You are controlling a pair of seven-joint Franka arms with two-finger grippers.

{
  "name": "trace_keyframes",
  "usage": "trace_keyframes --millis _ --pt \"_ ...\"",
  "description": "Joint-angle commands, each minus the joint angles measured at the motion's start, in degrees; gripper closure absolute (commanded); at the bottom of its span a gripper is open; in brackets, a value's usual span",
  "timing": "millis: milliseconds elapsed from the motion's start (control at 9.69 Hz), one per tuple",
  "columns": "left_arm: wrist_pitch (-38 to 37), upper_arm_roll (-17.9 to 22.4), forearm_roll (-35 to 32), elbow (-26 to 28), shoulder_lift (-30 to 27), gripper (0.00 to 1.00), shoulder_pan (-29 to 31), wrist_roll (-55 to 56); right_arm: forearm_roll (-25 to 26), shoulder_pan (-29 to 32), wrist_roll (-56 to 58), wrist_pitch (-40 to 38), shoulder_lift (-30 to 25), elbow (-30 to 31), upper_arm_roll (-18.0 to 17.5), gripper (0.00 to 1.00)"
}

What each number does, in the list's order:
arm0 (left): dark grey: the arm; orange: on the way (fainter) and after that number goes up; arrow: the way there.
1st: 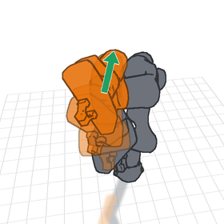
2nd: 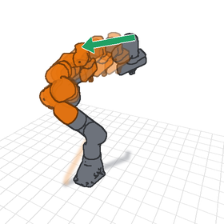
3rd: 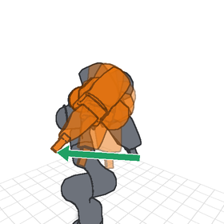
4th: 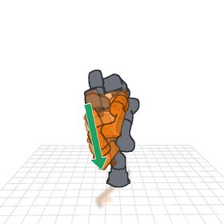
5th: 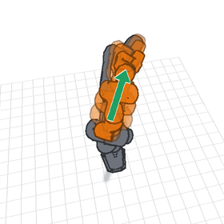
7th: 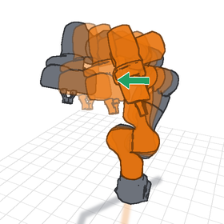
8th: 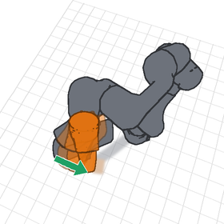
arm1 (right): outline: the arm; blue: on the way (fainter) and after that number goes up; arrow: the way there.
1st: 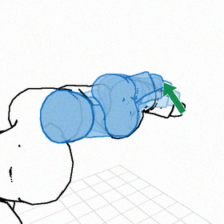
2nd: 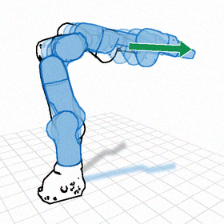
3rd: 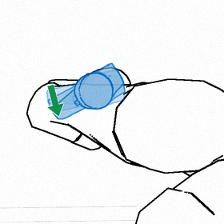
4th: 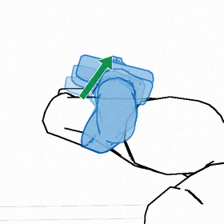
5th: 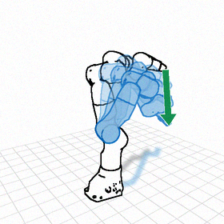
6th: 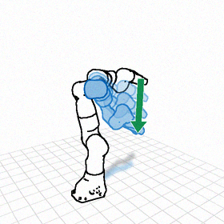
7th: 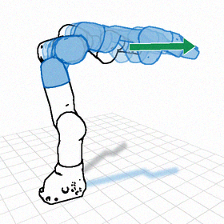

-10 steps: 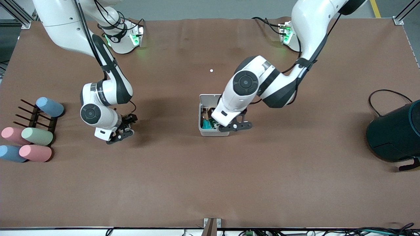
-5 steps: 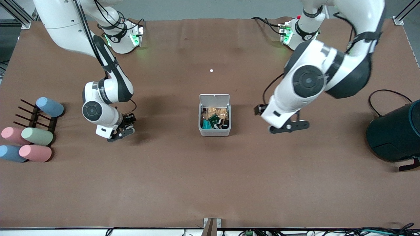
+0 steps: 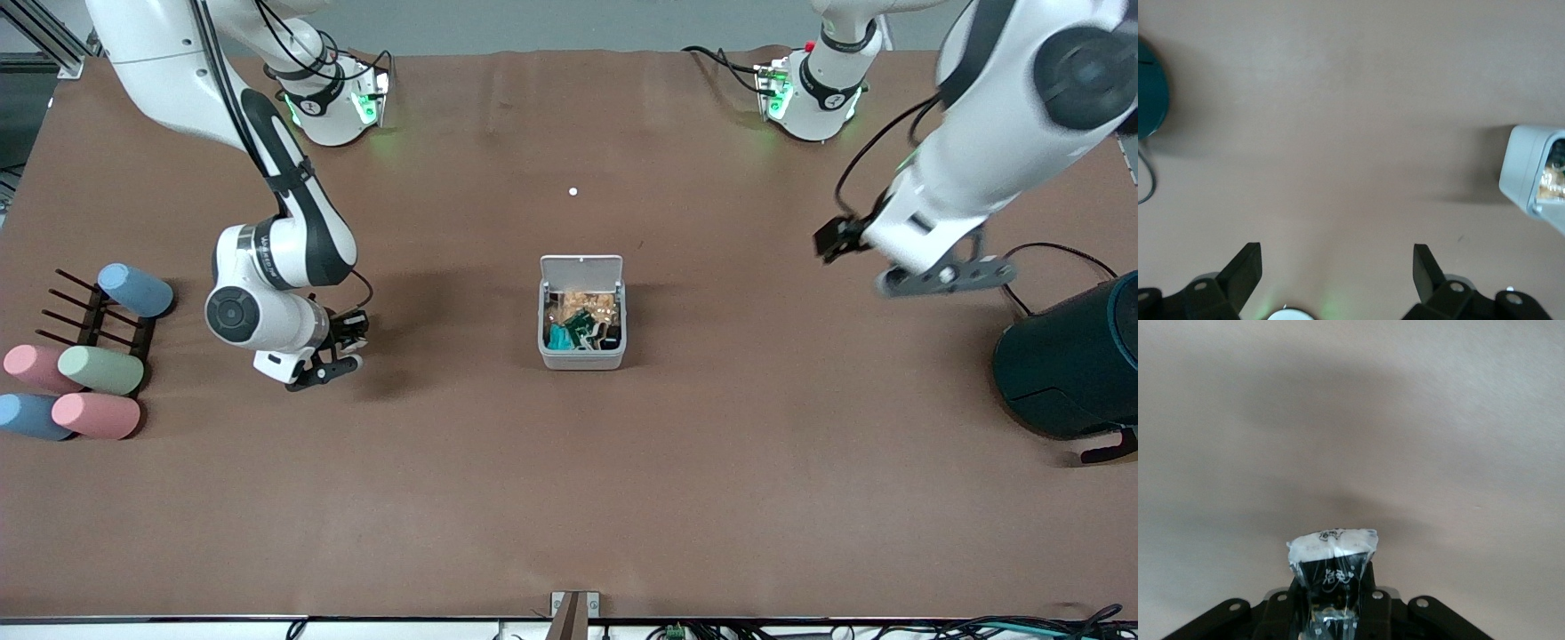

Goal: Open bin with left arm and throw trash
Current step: 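Withdraw the left arm while the right gripper lifts the black packet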

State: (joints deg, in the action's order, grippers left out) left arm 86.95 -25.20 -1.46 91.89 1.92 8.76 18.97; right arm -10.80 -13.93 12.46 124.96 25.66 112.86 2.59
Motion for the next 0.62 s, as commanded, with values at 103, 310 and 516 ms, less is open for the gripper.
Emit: trace_keyframes --millis 103,310,516 --pt "-4.67 0.59 2.25 2.78 -8.69 0.0 6.43 -10.24 -6.14 -5.21 -12.23 -1.38 -0.79 -4.74 -0.83 0.77" --pt "-6.0 0.94 2.25 0.41 -8.43 0.0 8.98 -13.59 -9.67 -11.79 -26.98 -1.38 -0.44 -9.83 -0.92 0.77" --pt "-6.0 4.18 2.25 -0.82 -8.43 0.0 8.82 -16.67 -9.68 -19.95 -43.32 -0.77 0.35 -15.19 -0.92 0.78"
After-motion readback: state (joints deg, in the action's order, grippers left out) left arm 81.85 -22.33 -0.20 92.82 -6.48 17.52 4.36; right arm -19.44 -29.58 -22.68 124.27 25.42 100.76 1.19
